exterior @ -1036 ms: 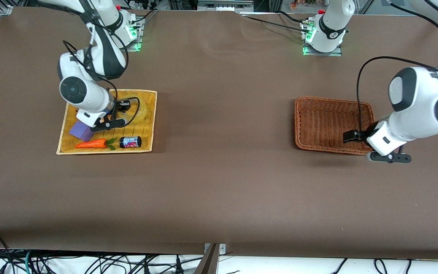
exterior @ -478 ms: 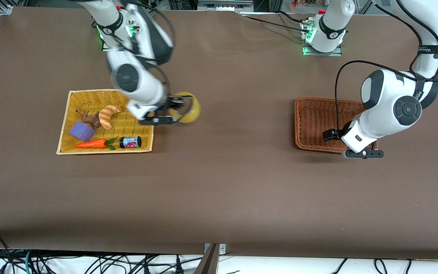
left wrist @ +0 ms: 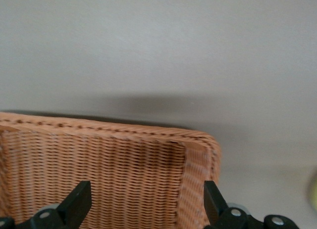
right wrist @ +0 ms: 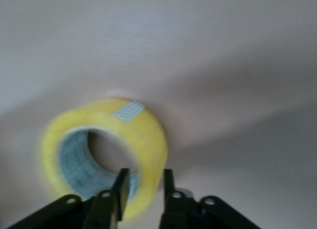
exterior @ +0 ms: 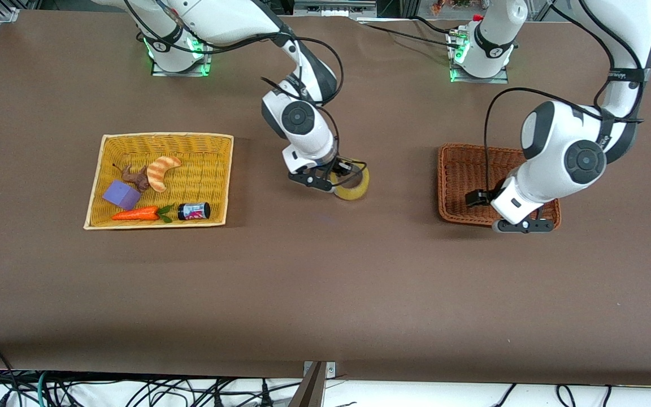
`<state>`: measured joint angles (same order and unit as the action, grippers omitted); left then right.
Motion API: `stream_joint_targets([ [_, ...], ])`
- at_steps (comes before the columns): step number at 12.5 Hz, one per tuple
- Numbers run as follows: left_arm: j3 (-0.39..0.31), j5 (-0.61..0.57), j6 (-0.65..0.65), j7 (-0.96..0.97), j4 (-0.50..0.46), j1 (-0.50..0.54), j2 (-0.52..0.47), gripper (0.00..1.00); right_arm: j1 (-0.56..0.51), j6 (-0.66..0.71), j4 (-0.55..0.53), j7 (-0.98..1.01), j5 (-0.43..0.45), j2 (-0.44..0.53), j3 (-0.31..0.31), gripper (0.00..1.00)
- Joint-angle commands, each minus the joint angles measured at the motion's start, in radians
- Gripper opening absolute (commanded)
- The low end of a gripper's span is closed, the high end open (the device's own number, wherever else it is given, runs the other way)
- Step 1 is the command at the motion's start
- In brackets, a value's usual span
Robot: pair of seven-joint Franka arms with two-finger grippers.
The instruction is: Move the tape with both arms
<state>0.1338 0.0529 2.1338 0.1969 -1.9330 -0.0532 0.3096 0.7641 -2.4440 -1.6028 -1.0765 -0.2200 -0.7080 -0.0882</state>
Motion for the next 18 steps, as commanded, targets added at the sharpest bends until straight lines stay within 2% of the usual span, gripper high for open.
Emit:
stream_joint_targets([
  [1, 0.042, -0.021, 0.031, 0.067, -0.014, 0.001, 0.002, 1.00, -0.006, 0.048, 0.047, -0.033, -0.004, 0.011, 0.018, 1.00],
  [2, 0.053, -0.019, 0.032, 0.084, -0.014, 0.001, 0.003, 1.00, -0.014, 0.092, 0.049, -0.025, -0.004, 0.031, 0.030, 1.00],
  [3, 0.093, -0.019, 0.053, 0.137, -0.027, 0.001, 0.006, 1.00, -0.020, 0.174, 0.050, 0.016, 0.002, 0.068, 0.078, 1.00],
  [4, 0.130, -0.021, 0.102, 0.221, -0.053, 0.000, 0.008, 1.00, -0.019, 0.285, 0.050, 0.138, 0.004, 0.109, 0.128, 1.00],
  [6, 0.187, -0.024, 0.203, 0.355, -0.092, -0.035, 0.038, 1.00, -0.019, 0.484, 0.049, 0.457, 0.002, 0.191, 0.267, 1.00],
  [9, 0.188, -0.025, 0.280, 0.510, -0.090, -0.160, 0.112, 1.00, -0.019, 0.624, 0.050, 0.804, 0.004, 0.261, 0.459, 1.00],
  [11, 0.188, -0.025, 0.311, 0.538, -0.084, -0.212, 0.149, 1.00, -0.017, 0.713, 0.055, 0.921, 0.001, 0.306, 0.568, 1.00],
  [12, 0.188, -0.025, 0.327, 0.539, -0.083, -0.230, 0.161, 1.00, -0.023, 0.759, 0.057, 0.947, 0.004, 0.324, 0.580, 1.00],
  [14, 0.187, -0.025, 0.357, 0.577, -0.081, -0.269, 0.184, 1.00, -0.108, 0.781, 0.054, 0.949, 0.010, 0.407, 0.541, 1.00],
  [15, 0.187, -0.025, 0.374, 0.602, -0.081, -0.295, 0.200, 1.00, -0.193, 0.769, 0.057, 0.957, 0.016, 0.436, 0.481, 1.00],
  [17, 0.185, -0.024, 0.399, 0.621, -0.080, -0.315, 0.226, 1.00, -0.387, 0.789, 0.069, 0.960, 0.153, 0.525, 0.337, 1.00],
  [18, 0.184, -0.024, 0.400, 0.622, -0.080, -0.327, 0.232, 1.00, -0.469, 0.781, 0.067, 0.963, 0.166, 0.565, 0.285, 1.00],
])
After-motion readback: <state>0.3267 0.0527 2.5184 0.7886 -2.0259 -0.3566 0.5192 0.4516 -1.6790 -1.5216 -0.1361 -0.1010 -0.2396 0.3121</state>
